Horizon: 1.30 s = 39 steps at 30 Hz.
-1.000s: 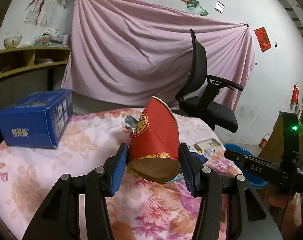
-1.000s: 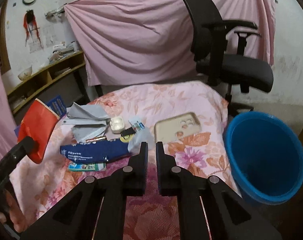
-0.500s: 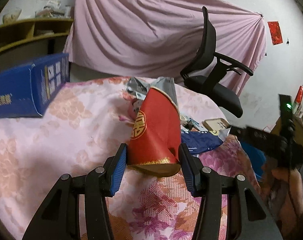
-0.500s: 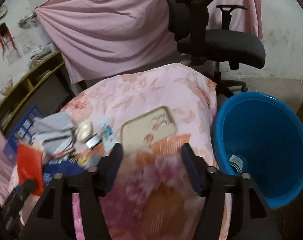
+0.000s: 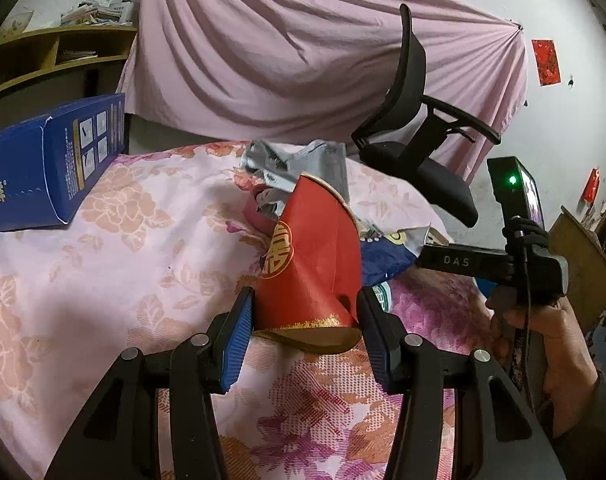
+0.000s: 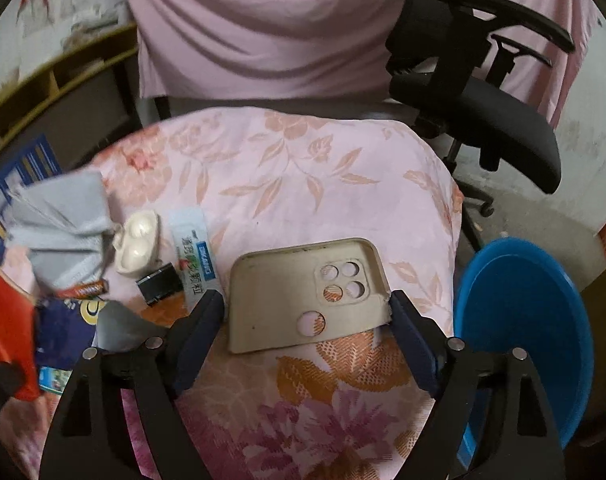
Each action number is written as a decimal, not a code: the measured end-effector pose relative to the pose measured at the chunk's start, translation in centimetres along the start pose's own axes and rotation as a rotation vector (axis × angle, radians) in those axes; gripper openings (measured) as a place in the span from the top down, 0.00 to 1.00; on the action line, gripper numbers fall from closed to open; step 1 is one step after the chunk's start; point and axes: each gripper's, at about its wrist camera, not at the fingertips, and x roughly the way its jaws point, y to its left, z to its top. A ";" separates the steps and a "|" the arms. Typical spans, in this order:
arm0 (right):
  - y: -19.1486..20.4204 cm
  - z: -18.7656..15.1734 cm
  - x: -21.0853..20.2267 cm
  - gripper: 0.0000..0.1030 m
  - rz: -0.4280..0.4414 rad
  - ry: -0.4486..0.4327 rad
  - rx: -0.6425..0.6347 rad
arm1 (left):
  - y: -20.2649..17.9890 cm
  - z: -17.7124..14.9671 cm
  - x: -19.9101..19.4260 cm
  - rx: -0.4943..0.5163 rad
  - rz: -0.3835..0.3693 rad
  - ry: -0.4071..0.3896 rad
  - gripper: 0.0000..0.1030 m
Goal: Collect trash
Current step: 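Grasp the beige phone case with the right tool while the left tool holds the red cup, then carry the cup and phone case to the blue basin and release both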
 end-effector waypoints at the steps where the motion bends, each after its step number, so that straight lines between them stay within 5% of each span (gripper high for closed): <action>1: 0.3 0.0 0.1 0.20 -0.006 0.002 -0.010 | 0.0 0.0 0.1 0.001 0.004 0.007 0.56; 14: 1.1 -0.9 -1.3 0.25 -0.026 -0.057 -0.039 | 0.1 -0.1 -0.1 -0.008 -0.014 -0.005 0.56; 26: 0.6 -3.8 -10.4 0.25 -0.080 -0.517 0.047 | -0.6 -0.7 -4.0 0.042 -0.036 -0.196 0.56; 32: -0.6 -5.0 -13.9 0.25 -0.059 -0.684 0.120 | -4.3 0.6 -6.7 0.126 -0.043 -0.368 0.56; 39: -4.7 -7.1 -18.6 0.25 -0.129 -0.899 0.245 | -11.5 3.9 -7.4 0.254 -0.144 -0.509 0.56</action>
